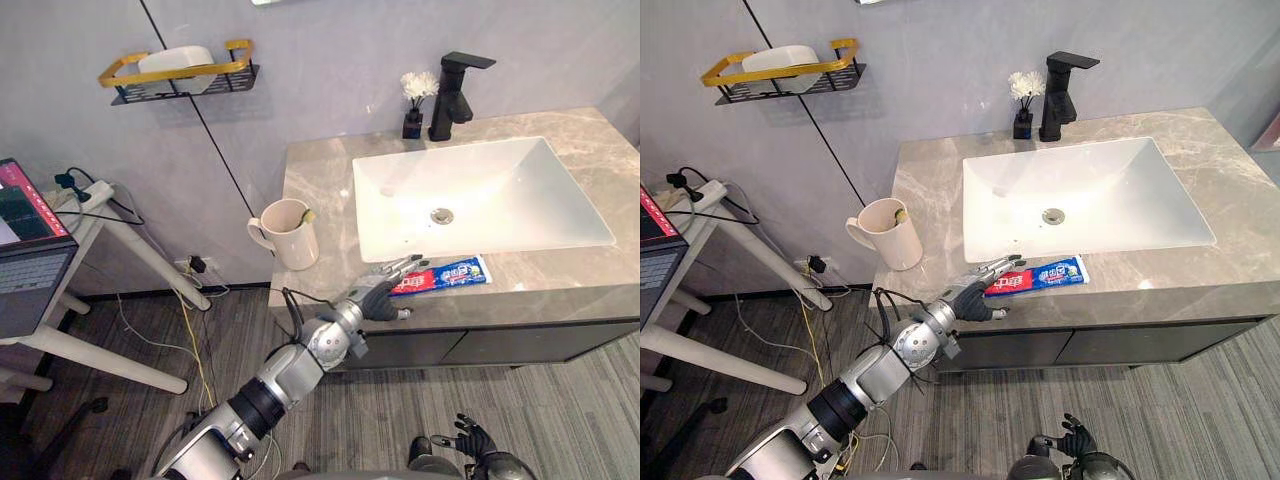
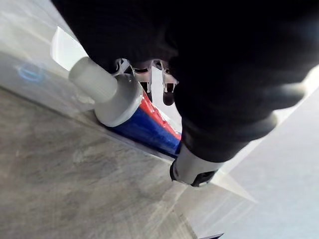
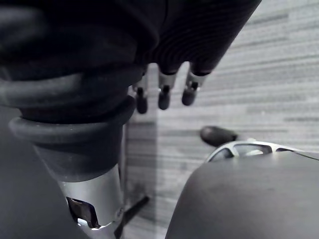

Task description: Organize washtable

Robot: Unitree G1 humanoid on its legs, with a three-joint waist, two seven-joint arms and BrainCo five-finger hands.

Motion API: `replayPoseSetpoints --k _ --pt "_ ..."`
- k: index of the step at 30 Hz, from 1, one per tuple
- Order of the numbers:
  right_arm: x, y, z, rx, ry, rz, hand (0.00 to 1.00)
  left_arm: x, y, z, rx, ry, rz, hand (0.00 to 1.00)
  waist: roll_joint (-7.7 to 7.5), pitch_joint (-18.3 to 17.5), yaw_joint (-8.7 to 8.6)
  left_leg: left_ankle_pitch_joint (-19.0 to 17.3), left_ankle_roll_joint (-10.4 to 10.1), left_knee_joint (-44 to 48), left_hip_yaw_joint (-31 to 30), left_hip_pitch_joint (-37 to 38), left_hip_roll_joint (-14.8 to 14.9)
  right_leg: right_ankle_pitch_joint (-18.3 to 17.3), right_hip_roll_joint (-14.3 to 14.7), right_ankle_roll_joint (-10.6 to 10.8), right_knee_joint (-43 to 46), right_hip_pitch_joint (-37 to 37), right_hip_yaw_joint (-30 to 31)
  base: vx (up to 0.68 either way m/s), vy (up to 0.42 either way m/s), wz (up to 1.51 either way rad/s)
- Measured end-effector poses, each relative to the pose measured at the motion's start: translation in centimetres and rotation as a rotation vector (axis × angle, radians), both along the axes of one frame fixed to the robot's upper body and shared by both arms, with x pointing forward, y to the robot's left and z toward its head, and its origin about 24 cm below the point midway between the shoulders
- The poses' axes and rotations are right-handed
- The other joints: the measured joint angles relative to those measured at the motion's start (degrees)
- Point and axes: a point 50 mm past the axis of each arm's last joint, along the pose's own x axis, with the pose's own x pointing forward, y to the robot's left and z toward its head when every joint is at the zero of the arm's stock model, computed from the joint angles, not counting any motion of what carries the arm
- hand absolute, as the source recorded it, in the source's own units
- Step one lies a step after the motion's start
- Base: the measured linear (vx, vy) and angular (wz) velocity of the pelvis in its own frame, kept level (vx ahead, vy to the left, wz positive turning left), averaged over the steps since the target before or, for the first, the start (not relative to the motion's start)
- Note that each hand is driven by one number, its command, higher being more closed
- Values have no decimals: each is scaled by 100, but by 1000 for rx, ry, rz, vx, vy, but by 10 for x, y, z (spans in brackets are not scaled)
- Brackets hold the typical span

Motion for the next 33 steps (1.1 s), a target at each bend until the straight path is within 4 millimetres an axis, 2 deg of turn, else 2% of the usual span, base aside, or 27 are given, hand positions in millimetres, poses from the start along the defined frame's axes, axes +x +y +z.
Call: replayPoseSetpoints --k 5,6,18,22,27,33 --pt "-1 -1 0 2 0 -15 0 0 0 0 1 -1 0 0 0 0 0 -30 5 47 2 0 -1 -1 0 -3 0 0 6 0 0 0" --pt "-1 -1 0 3 0 -17 0 0 0 0 1 -2 1 100 0 0 -1 -30 5 47 5 0 -2 -2 -1 -3 0 0 10 0 0 0" --pt "-2 -1 0 12 -8 -38 0 8 3 1 34 -104 80 100 1 0 -16 -67 3 50 72 7 3 -26 4 -33 -1 -8 89 0 0 -2" --pt "-2 0 1 1 -20 -38 0 15 5 -1 119 -214 89 100 -23 20 -18 -94 0 54 142 44 9 -26 9 -32 -1 -11 154 1 18 -8" --pt "0 -2 5 -14 -72 -43 0 16 6 -3 186 -346 112 100 17 57 -36 -143 -17 75 210 79 17 -31 11 -25 -1 -11 213 -1 23 -7" --pt "1 -3 7 -39 -101 -48 0 18 10 -2 199 -387 143 100 62 99 -105 -221 -63 183 215 48 73 -37 61 -13 0 -10 235 1 9 -2"
